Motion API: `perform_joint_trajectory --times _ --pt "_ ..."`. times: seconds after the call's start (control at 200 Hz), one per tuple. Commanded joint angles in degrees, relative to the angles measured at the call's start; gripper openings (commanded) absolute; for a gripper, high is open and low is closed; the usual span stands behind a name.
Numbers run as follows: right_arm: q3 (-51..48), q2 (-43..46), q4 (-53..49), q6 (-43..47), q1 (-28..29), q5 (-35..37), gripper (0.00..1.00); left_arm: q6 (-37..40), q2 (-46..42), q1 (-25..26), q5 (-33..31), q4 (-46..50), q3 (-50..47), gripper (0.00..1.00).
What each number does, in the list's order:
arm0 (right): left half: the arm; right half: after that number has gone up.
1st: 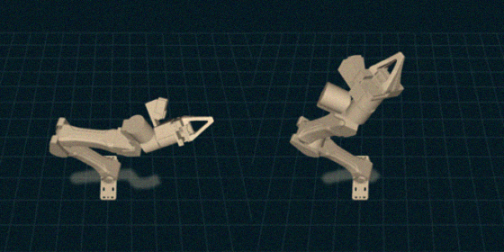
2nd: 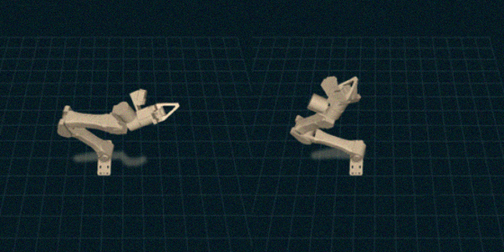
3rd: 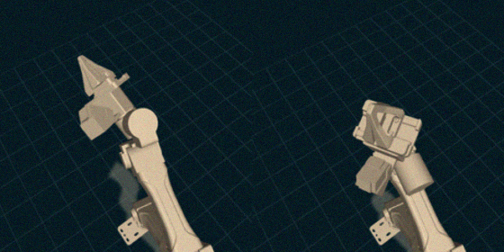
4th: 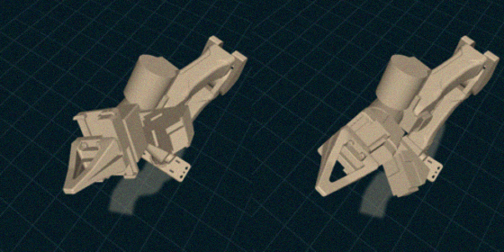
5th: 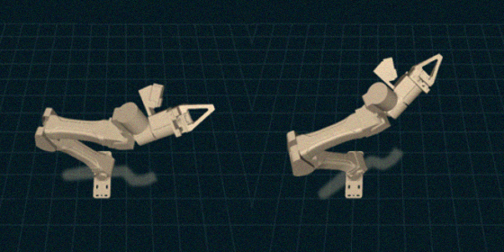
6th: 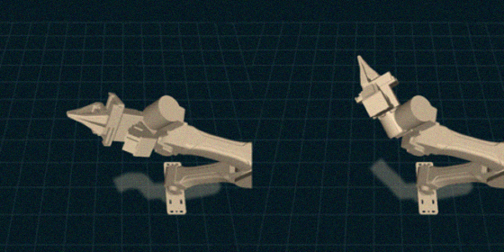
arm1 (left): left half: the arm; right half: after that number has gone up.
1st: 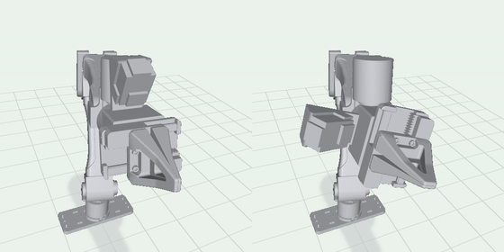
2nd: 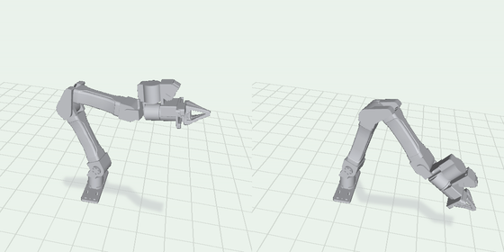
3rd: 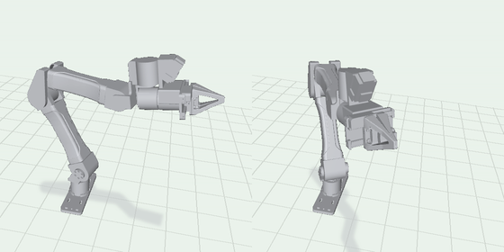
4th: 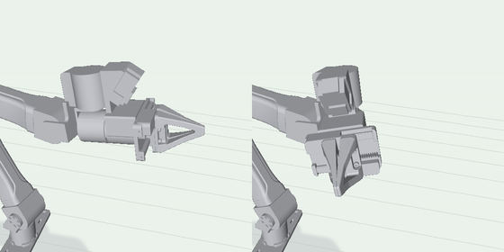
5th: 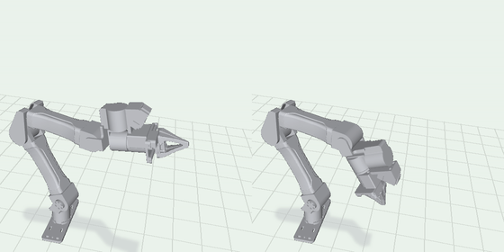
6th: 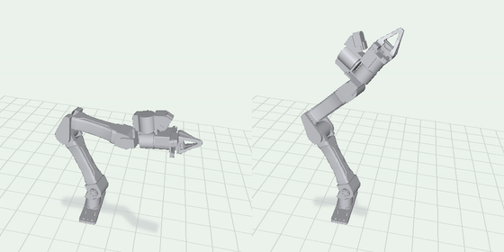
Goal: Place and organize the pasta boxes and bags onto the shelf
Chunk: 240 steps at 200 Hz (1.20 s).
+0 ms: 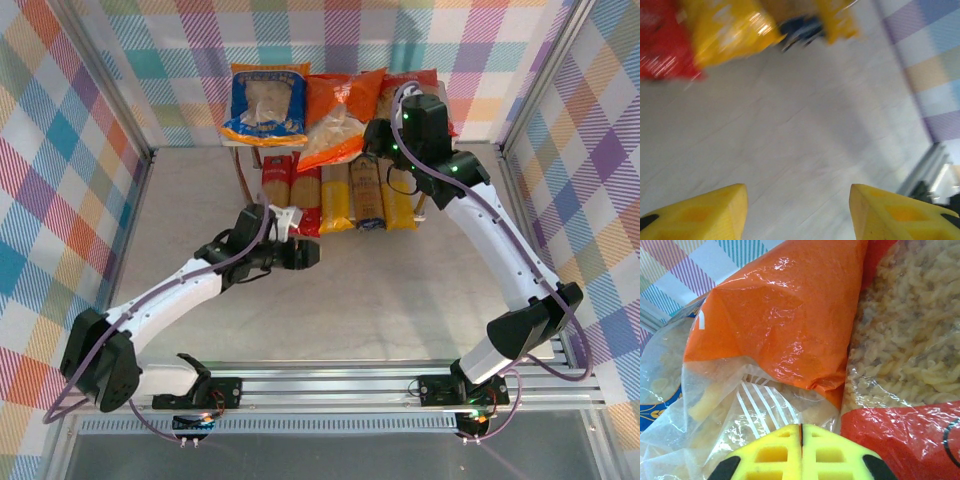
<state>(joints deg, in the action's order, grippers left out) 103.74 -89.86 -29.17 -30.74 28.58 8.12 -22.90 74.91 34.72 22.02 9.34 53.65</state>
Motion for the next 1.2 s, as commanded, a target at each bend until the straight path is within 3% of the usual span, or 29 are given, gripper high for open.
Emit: perform_joint_trajectory --times 0.0,0.305,0.675,0.995,1.175,1.195 --pt "0.35 2.77 2.21 1.54 0.47 1.22 0.0 -4.77 3.39 0.7 6.24 -13.08 4.71 0.56" --pt "1.49 3.15 0.69 2.42 0.78 0.42 0.0 -13.91 10.81 0.79 9.27 -29.71 10.66 0.66" --pt "0.7 3.98 -1.01 3.58 1.88 0.58 0.0 -21.63 13.26 0.85 2.71 -47.57 11.36 0.67" --pt "-0.55 6.46 -2.94 6.55 2.45 6.3 0.0 -23.84 17.84 0.81 1.87 -50.39 15.42 0.67" --pt "0.84 6.53 -5.26 7.01 2.45 4.81 0.0 -23.4 18.43 0.85 2.08 -49.71 15.74 0.67" --pt "1.4 6.2 -5.83 7.02 2.45 4.45 0.03 -23.42 18.5 0.8 2.14 -49.62 15.83 0.67"
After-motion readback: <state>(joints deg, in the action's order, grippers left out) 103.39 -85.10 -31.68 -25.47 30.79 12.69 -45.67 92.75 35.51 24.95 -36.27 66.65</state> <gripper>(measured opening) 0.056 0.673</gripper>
